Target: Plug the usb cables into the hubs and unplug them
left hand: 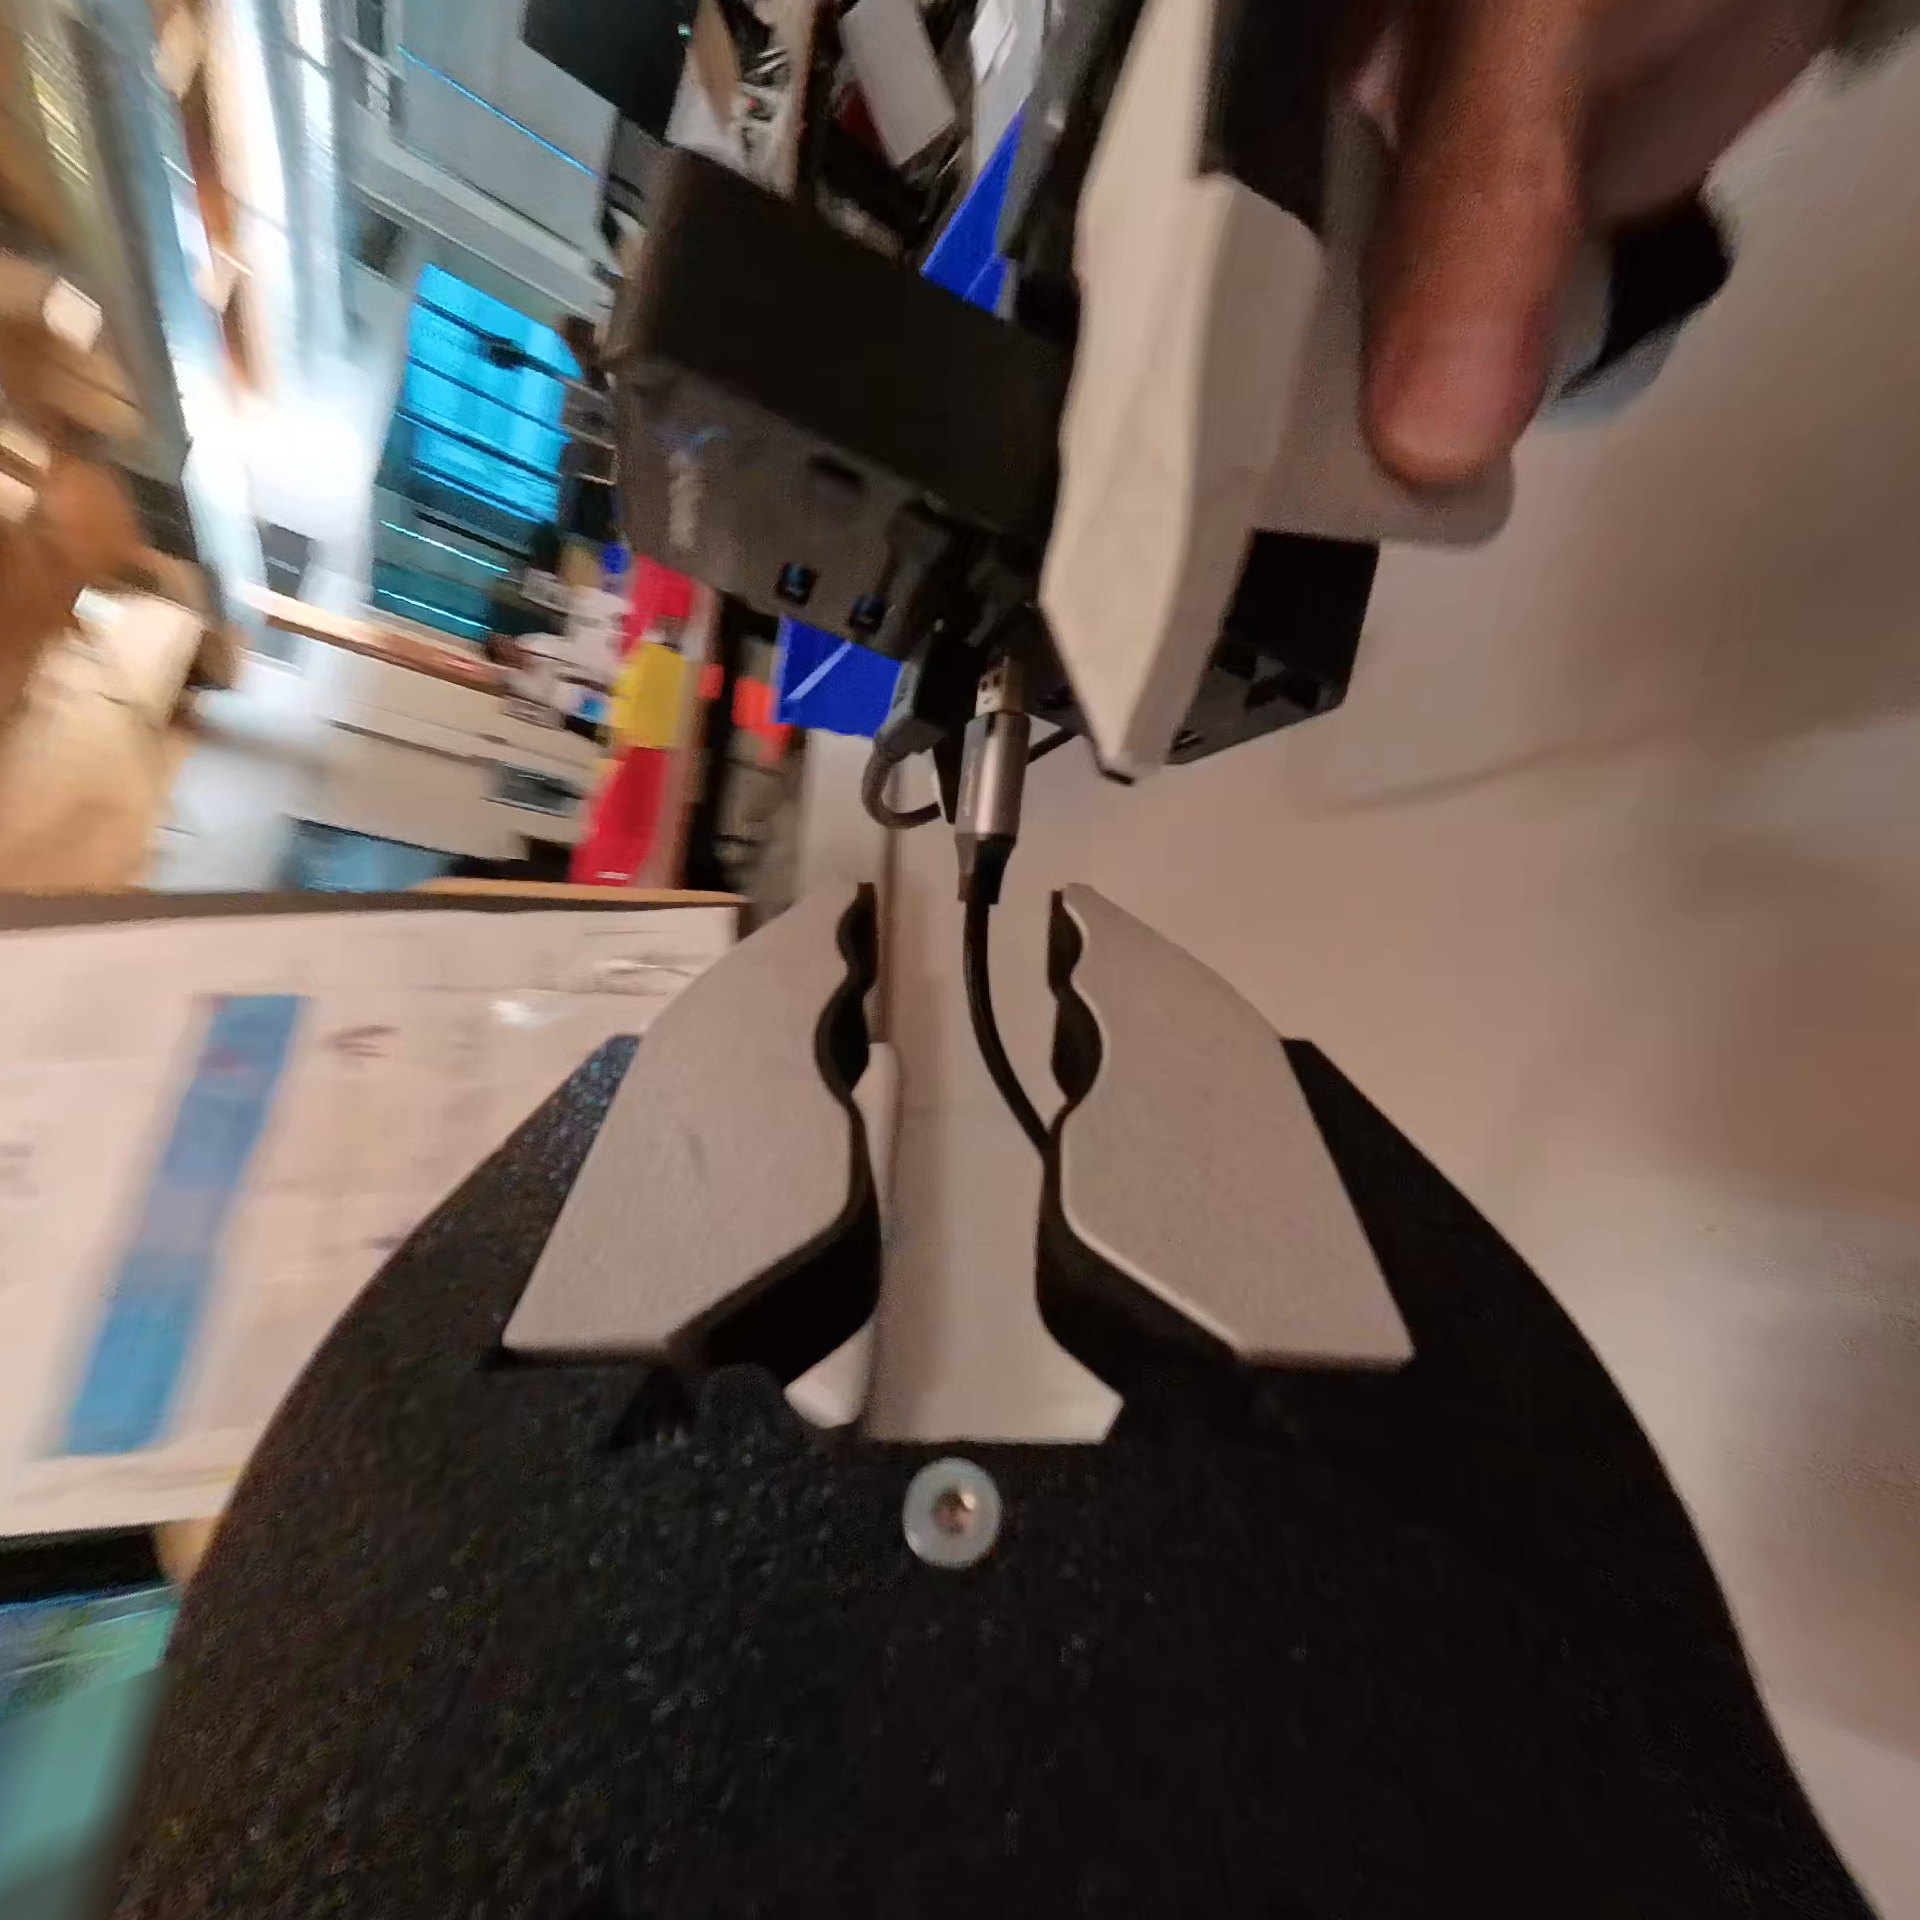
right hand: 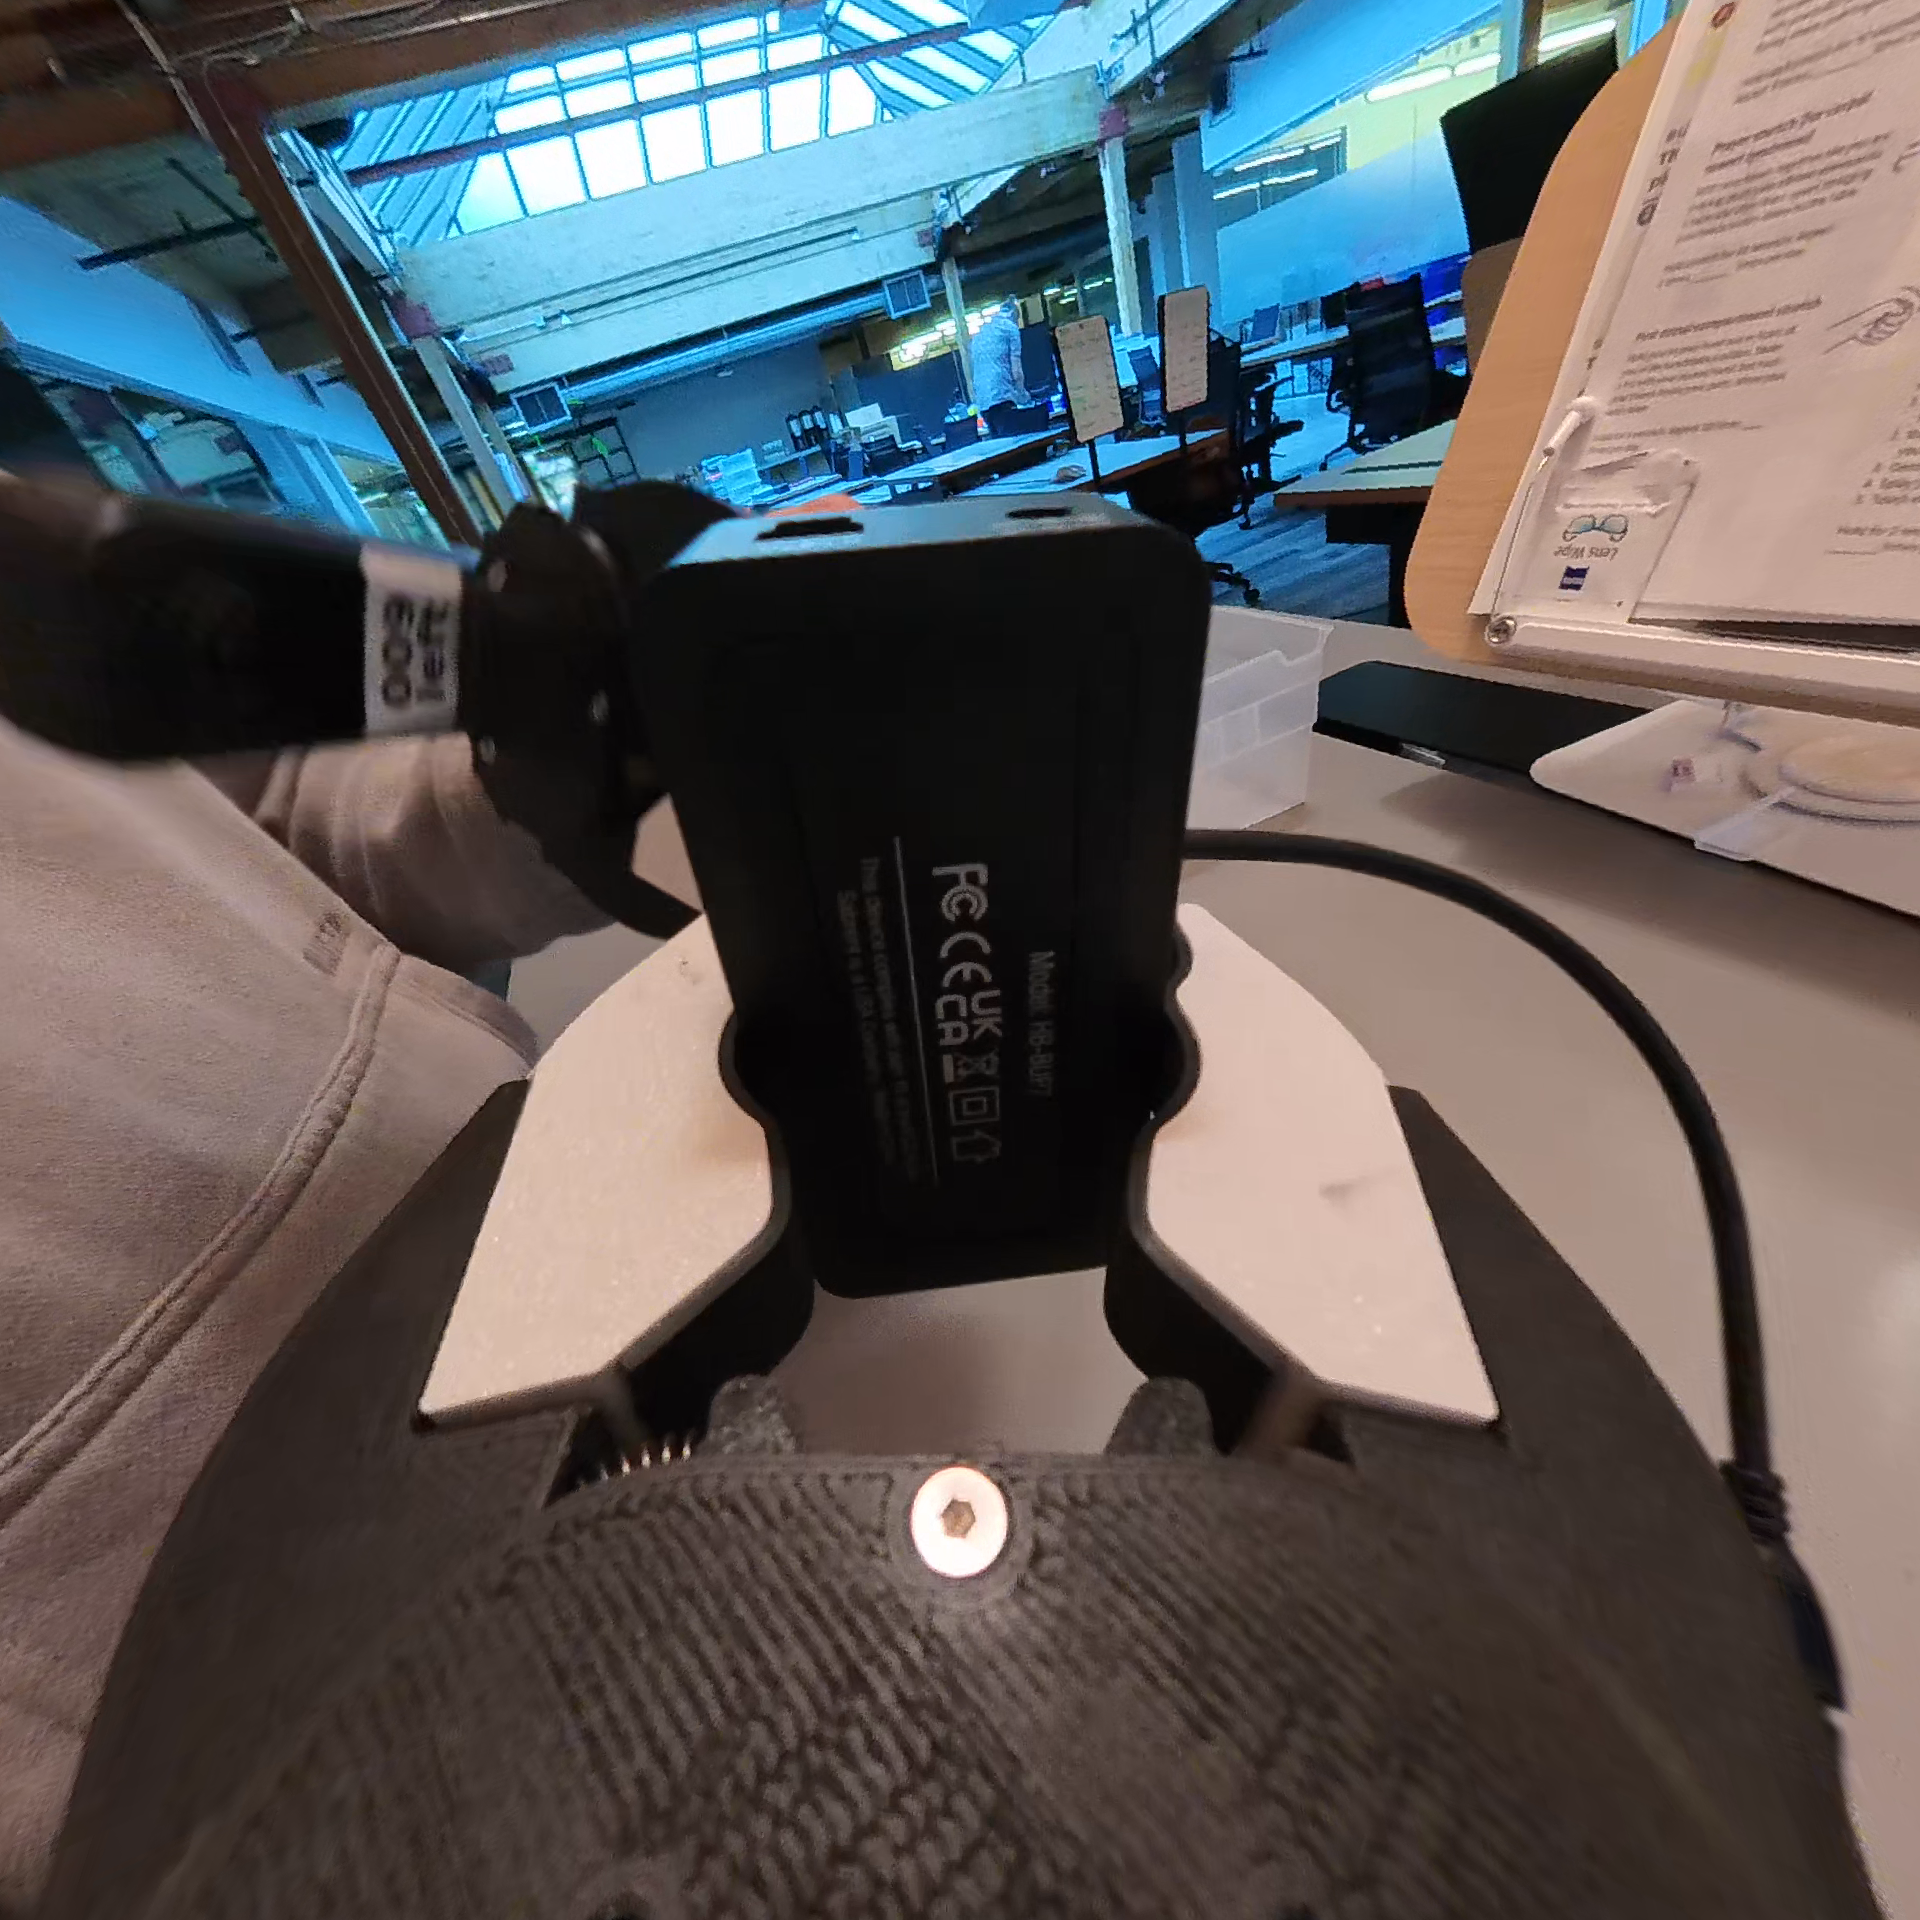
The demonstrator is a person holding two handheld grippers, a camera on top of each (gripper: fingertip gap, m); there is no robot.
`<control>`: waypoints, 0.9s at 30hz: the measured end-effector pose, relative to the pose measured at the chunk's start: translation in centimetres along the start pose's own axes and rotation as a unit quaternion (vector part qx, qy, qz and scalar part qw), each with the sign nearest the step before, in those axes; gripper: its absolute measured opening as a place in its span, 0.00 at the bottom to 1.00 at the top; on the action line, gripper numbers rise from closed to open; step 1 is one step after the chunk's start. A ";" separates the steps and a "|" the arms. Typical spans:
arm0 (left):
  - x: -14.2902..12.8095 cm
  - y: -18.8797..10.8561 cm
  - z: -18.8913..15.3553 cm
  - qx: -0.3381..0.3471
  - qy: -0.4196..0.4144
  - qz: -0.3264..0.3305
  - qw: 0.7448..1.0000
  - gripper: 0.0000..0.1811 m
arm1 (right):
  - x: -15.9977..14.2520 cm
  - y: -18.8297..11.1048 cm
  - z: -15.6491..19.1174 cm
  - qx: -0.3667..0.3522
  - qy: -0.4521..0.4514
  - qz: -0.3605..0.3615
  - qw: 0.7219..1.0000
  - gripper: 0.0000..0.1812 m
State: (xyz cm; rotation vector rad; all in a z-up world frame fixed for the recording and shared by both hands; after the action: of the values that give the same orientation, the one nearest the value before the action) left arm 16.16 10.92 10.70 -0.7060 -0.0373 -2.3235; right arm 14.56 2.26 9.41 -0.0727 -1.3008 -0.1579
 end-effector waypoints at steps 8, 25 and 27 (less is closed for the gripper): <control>-0.5 -0.6 0.9 -0.217 -0.383 -0.041 0.897 0.10 | 0.3 0.1 0.9 0.034 -0.007 -0.017 0.999 0.40; -1.1 -0.6 -0.8 -0.234 -0.468 -0.064 0.850 0.05 | 0.7 0.7 1.1 0.050 0.002 -0.039 0.998 0.39; -1.0 -0.6 -0.7 -0.236 -0.485 -0.070 0.839 0.05 | 0.9 0.7 1.0 0.053 0.005 -0.054 0.997 0.39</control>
State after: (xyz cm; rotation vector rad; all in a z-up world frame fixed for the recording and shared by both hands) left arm 16.00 11.83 9.70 -2.1283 0.0327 -1.8525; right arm 13.95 3.00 10.54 0.0883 -1.3005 -0.1816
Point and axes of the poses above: each gripper's, where its closed fingertips meet, y out along the fingers, x out of its top, z = x × y across the jaws, the point moved 5 cm from there along -y, back along the fingers, and after that the axes turned 13 degrees about x, right-handed, at the moved point
